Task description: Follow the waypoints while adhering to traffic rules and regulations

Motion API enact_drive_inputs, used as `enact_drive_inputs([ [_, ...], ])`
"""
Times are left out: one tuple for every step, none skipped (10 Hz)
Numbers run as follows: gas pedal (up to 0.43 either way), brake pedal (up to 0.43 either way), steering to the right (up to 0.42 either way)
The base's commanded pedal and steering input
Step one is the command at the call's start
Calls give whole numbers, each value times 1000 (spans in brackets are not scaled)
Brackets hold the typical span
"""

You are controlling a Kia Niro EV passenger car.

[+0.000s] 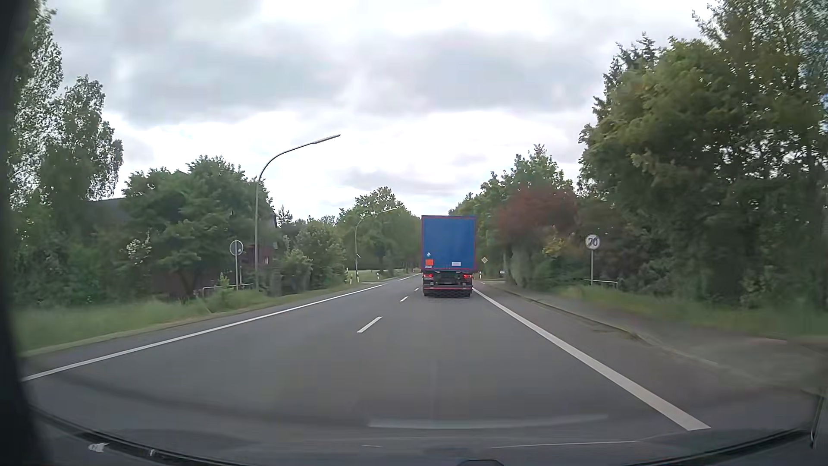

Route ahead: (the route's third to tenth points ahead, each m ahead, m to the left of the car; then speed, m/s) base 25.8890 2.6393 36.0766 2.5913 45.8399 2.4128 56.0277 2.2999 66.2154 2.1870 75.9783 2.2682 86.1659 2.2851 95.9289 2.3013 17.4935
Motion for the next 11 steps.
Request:
enact_drive_inputs([
  [118, 0, 0],
  [138, 0, 0],
  [138, 0, 0],
  [157, 0, -1],
  [169, 0, -1],
  [169, 0, 0],
  [169, 0, 0],
  [157, 0, 0],
  [157, 0, -1],
  [157, 0, 0],
  [150, 0, 0],
])
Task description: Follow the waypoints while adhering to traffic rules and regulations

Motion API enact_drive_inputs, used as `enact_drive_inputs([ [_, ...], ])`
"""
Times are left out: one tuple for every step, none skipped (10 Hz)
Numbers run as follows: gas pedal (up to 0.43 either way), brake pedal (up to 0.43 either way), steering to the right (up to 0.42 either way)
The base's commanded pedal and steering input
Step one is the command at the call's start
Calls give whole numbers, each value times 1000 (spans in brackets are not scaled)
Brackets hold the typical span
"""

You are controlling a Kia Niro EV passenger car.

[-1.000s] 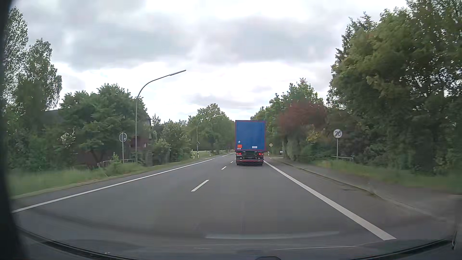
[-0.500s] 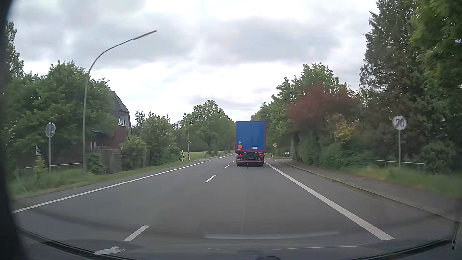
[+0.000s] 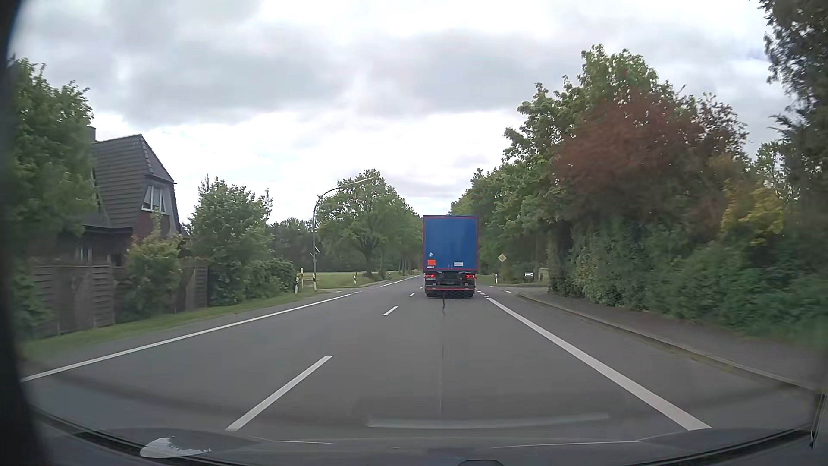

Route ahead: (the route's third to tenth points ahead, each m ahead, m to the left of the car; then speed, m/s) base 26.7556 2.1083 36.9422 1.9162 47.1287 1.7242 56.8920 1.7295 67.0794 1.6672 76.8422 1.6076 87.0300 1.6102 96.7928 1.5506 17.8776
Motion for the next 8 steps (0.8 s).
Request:
enact_drive_inputs([
  [150, 0, 0],
  [150, 0, 0],
  [150, 0, 0],
  [150, 0, 0],
  [150, 0, 0],
  [138, 0, -3],
  [130, 0, -4],
  [130, 0, -4],
])
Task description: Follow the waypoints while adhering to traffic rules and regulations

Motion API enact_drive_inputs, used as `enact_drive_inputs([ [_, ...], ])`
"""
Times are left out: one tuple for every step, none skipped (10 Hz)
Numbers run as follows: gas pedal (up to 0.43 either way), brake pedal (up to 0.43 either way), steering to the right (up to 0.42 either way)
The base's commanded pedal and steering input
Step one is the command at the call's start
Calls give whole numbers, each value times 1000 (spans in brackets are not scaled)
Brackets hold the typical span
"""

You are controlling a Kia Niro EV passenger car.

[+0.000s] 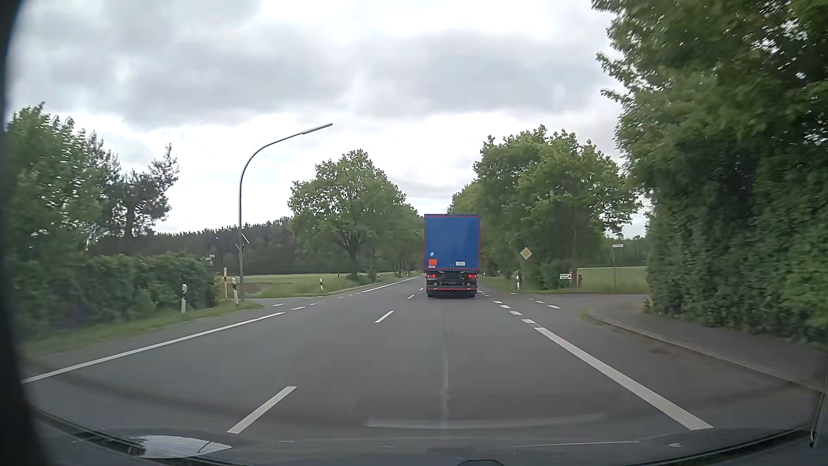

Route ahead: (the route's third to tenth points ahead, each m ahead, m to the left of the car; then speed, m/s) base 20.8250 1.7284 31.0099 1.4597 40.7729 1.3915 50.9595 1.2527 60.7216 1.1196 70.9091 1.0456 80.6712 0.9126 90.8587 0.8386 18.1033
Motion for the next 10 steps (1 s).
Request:
enact_drive_inputs([
  [130, 0, -5],
  [130, 0, -4],
  [130, 0, -4],
  [130, 0, -3],
  [130, 0, -3],
  [130, 0, -3],
  [130, 0, -2],
  [118, 0, -2],
  [110, 0, -2],
  [98, 0, -2],
])
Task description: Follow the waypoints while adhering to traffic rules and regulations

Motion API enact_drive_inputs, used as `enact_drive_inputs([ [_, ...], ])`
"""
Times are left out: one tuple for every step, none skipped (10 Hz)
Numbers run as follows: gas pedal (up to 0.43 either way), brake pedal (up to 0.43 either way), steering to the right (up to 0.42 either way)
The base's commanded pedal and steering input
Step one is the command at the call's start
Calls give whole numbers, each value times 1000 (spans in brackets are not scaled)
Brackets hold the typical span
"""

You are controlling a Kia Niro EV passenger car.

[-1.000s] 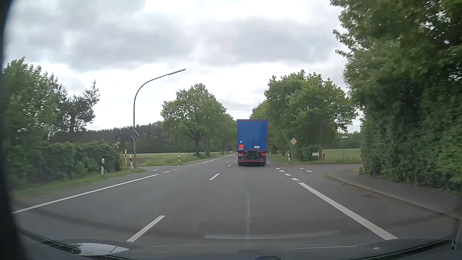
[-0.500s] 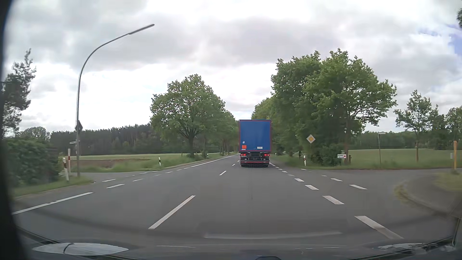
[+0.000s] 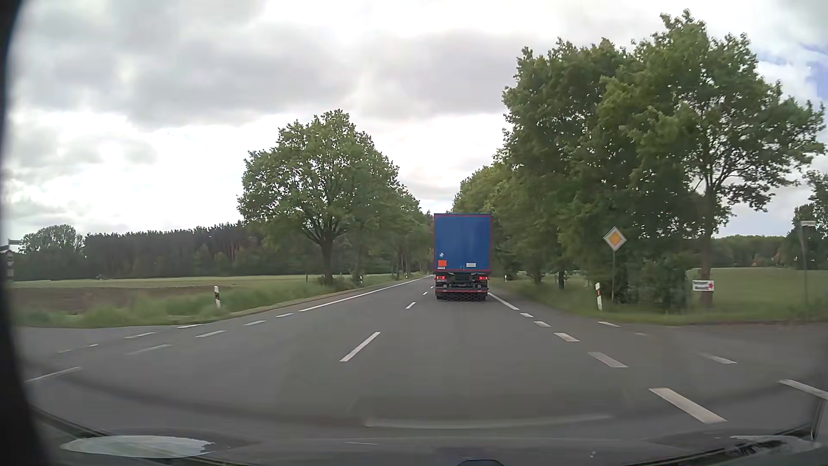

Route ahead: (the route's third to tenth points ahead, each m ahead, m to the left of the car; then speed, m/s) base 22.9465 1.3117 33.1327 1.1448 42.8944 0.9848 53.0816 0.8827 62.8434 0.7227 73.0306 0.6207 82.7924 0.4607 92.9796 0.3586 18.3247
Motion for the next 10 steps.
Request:
enact_drive_inputs([
  [98, 0, -1],
  [98, 0, 1],
  [98, 0, 2],
  [98, 0, 2],
  [98, 0, 3],
  [98, 0, 3],
  [98, 0, 2],
  [98, 0, 2],
  [98, 0, 3],
  [87, 0, 3],
])
